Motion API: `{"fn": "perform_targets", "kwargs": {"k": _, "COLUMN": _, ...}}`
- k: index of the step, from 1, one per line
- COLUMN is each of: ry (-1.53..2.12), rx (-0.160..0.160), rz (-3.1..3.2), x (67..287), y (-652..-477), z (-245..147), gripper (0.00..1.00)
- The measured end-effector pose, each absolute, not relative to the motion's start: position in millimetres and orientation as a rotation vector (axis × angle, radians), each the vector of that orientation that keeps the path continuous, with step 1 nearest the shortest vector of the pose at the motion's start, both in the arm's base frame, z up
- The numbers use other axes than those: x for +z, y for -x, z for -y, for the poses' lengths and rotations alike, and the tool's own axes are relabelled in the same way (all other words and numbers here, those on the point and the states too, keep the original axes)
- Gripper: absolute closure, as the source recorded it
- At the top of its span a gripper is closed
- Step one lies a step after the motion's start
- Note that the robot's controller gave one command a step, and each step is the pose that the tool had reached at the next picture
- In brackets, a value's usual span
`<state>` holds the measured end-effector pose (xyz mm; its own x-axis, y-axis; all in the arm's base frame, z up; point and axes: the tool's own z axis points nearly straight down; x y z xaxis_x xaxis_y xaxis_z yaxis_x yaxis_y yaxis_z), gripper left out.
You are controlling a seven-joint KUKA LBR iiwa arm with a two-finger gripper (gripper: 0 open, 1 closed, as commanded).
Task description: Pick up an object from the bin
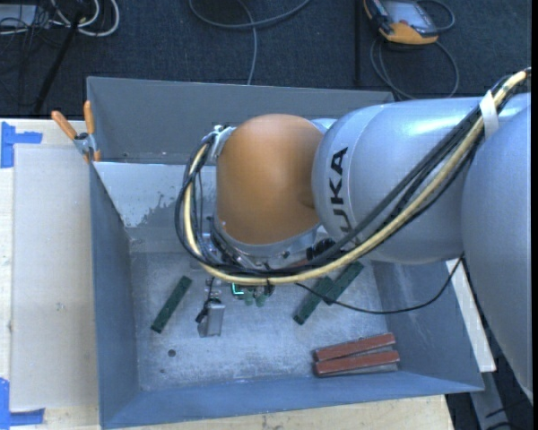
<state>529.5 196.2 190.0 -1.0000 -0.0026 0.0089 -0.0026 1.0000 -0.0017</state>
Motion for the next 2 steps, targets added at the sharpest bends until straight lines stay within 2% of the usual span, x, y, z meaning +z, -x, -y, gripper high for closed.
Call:
{"fn": "perform_targets", "kwargs": {"k": 1, "ry": -0.502, "rx": 0.001, "rz": 3.098, "x": 66.3, "y": -587.8, "z": -182.3, "gripper": 0.0}}
{"fn": "perform_targets", "kwargs": {"k": 2, "ry": -0.496, "rx": -0.002, "rz": 3.103, "x": 70.0, "y": -589.1, "z": -182.6, "gripper": 1.0}}
